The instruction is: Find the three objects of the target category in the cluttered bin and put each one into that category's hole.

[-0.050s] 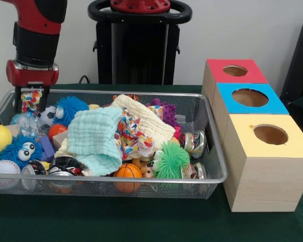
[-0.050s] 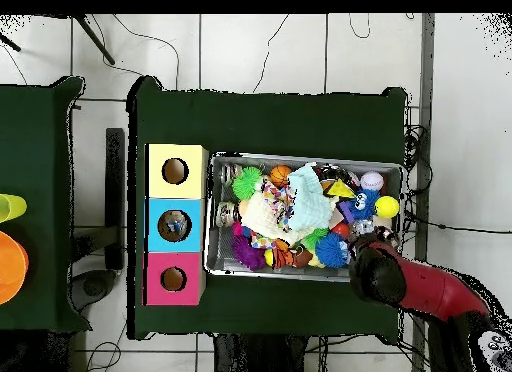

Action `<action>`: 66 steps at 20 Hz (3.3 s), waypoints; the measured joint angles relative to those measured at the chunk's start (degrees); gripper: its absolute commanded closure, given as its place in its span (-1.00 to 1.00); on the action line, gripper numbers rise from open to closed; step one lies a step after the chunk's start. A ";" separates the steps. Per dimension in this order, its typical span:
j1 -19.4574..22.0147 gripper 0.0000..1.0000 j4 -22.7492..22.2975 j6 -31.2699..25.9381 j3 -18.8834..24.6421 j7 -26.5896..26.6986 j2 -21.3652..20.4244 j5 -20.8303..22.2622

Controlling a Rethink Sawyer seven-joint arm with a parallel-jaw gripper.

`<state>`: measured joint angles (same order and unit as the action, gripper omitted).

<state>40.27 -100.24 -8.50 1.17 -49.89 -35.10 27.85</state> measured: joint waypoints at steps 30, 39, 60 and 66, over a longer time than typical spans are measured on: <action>2.64 -1.00 4.59 1.56 3.44 0.00 5.48 5.74; 2.49 -1.00 6.53 1.56 4.27 0.00 6.92 7.15; -7.44 -1.00 9.98 -0.11 -6.01 0.00 9.55 6.34; -10.02 -1.00 10.01 -2.79 -8.91 -0.01 8.65 5.12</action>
<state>30.25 -90.23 -11.30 -7.74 -49.90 -26.45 32.97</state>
